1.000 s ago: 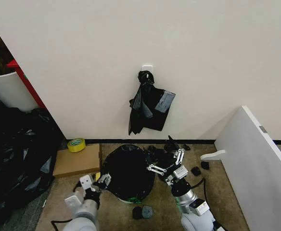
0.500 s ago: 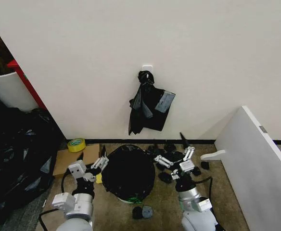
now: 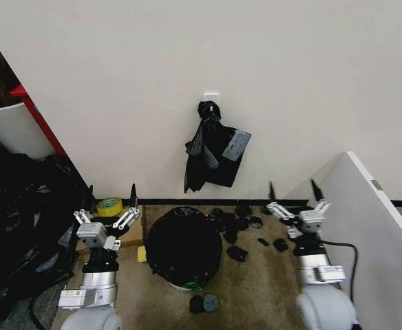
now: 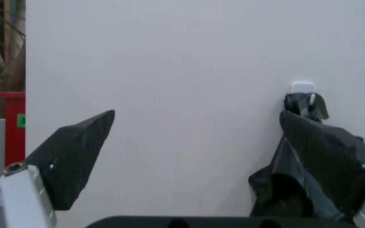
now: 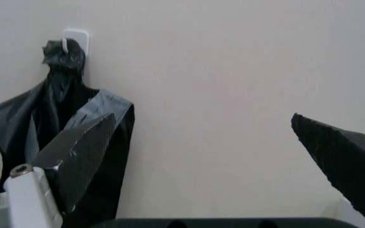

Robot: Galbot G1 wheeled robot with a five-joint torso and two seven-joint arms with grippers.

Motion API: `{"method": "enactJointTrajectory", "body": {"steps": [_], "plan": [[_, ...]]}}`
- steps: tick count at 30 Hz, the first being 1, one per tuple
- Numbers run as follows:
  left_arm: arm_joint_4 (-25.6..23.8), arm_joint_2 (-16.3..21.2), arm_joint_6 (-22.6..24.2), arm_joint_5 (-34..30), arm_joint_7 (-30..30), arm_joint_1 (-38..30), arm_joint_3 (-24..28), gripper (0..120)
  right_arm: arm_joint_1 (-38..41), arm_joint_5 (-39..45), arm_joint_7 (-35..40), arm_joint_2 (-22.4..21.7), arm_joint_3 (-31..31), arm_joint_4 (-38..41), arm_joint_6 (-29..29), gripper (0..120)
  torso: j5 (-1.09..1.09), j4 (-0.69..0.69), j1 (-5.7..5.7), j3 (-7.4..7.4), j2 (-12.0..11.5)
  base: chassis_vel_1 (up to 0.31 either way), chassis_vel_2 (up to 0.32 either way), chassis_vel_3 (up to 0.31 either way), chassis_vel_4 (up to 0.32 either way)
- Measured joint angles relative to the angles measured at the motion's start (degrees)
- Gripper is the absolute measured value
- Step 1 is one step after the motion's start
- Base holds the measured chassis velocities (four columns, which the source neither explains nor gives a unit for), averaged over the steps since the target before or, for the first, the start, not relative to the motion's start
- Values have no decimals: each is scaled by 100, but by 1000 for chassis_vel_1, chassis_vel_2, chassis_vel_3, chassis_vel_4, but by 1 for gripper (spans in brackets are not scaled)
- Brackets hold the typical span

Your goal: Place the garbage bag over the trash bin.

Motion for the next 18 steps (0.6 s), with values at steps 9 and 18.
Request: {"method": "enactJointTrajectory", "body": {"steps": [9, 18], "plan": [[-133, -145, 173, -156, -104, 2, -67, 100, 87, 234, -193, 179, -29, -143, 219, 100, -1, 2, 0, 0, 0, 0, 0, 0, 0], [-140, -232, 148, -70, -287, 107, -221, 100, 44, 189, -65, 359, -309, -72, 47, 100, -2, 2, 0, 0, 0, 0, 0, 0, 0]]}}
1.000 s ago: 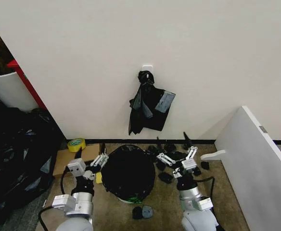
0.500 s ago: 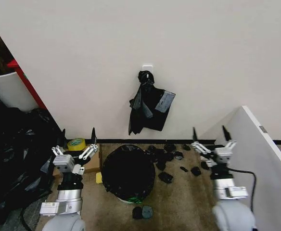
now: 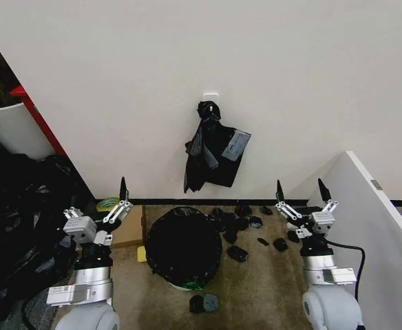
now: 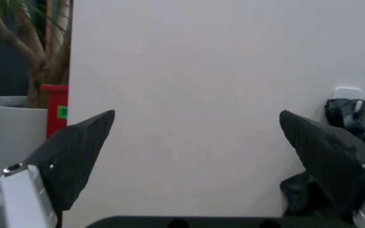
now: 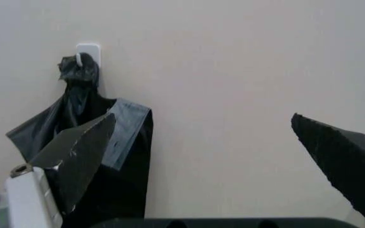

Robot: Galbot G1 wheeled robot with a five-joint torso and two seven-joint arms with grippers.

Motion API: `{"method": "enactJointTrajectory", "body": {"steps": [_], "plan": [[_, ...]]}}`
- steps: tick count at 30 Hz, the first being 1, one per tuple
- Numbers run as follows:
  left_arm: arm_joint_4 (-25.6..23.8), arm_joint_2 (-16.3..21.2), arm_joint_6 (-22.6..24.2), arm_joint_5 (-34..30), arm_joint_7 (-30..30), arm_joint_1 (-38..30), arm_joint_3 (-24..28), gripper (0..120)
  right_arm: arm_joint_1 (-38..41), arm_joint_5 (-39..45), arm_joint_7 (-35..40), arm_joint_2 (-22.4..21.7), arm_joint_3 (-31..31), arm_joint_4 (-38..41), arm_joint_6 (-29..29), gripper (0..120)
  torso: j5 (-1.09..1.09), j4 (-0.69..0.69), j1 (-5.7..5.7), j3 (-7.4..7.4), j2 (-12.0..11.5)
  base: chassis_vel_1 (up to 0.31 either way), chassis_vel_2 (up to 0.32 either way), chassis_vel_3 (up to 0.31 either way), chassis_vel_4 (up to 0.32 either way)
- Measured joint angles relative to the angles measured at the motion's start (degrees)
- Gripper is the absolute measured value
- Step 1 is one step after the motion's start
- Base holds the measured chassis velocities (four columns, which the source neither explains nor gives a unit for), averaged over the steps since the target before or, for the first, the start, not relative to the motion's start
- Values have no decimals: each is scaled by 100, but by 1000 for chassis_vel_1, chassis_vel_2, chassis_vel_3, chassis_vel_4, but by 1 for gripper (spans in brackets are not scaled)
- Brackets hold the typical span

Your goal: Place the garbage bag over the trash bin.

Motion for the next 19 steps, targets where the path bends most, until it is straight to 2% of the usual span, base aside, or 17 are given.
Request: {"method": "enactJointTrajectory", "body": {"steps": [9, 15, 19], "plan": [[-328, 139, -13, -217, -7, 61, 99, 100, -145, -90, 104, 52, -82, 30, -119, 100, 3, 0, 0, 0, 0, 0, 0, 0, 0], [-202, 372, 47, -495, -42, -129, 175, 100, -158, -61, 171, 91, -62, 65, -326, 100, 2, -1, 0, 0, 0, 0, 0, 0, 0], [67, 849, -3, -1028, -196, -279, 168, 100, 14, 157, -158, -111, -46, -278, -151, 100, 0, 0, 0, 0, 0, 0, 0, 0, 0]]}}
